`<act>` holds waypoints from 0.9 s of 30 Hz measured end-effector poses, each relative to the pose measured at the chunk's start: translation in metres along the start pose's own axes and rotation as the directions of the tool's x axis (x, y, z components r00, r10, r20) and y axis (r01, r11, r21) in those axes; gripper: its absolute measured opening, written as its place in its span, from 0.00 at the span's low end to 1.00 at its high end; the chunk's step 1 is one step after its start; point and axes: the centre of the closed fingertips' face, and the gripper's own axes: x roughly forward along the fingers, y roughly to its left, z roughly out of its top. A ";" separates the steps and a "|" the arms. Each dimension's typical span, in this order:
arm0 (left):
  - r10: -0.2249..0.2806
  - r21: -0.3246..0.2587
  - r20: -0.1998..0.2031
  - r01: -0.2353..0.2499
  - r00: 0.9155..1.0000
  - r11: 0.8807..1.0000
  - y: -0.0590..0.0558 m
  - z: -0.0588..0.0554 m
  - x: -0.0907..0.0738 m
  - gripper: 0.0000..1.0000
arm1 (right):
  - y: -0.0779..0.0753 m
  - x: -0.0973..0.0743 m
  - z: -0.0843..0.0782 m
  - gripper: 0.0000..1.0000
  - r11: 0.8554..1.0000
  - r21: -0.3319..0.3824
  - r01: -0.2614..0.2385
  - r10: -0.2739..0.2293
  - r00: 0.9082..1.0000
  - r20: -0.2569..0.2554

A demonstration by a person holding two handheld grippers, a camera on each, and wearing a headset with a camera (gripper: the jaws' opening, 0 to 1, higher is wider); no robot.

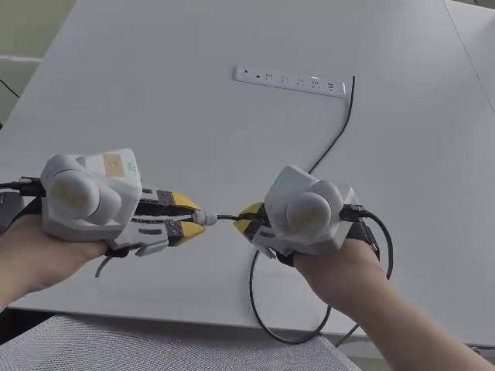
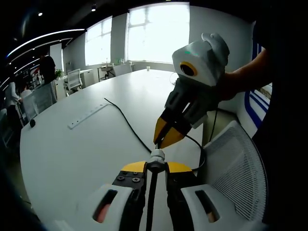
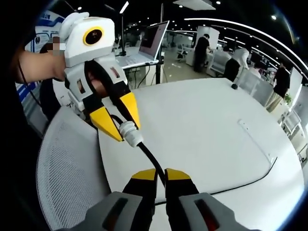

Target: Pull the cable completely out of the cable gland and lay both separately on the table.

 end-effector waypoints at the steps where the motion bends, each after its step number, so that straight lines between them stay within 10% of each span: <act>1: 0.000 0.001 0.000 0.000 1.000 1.000 0.000 0.000 0.000 0.15 | -0.001 0.000 -0.001 0.00 1.000 0.004 0.003 -0.003 1.000 -0.001; 17: -0.002 0.003 0.001 0.002 1.000 1.000 -0.002 -0.002 -0.002 0.15 | -0.013 0.003 -0.032 0.01 0.968 0.249 0.035 -0.024 0.999 -0.048; 27: -0.002 -0.004 -0.006 0.002 1.000 1.000 -0.003 -0.006 -0.003 0.15 | -0.012 0.001 -0.027 0.05 0.985 0.171 0.034 -0.034 0.999 -0.007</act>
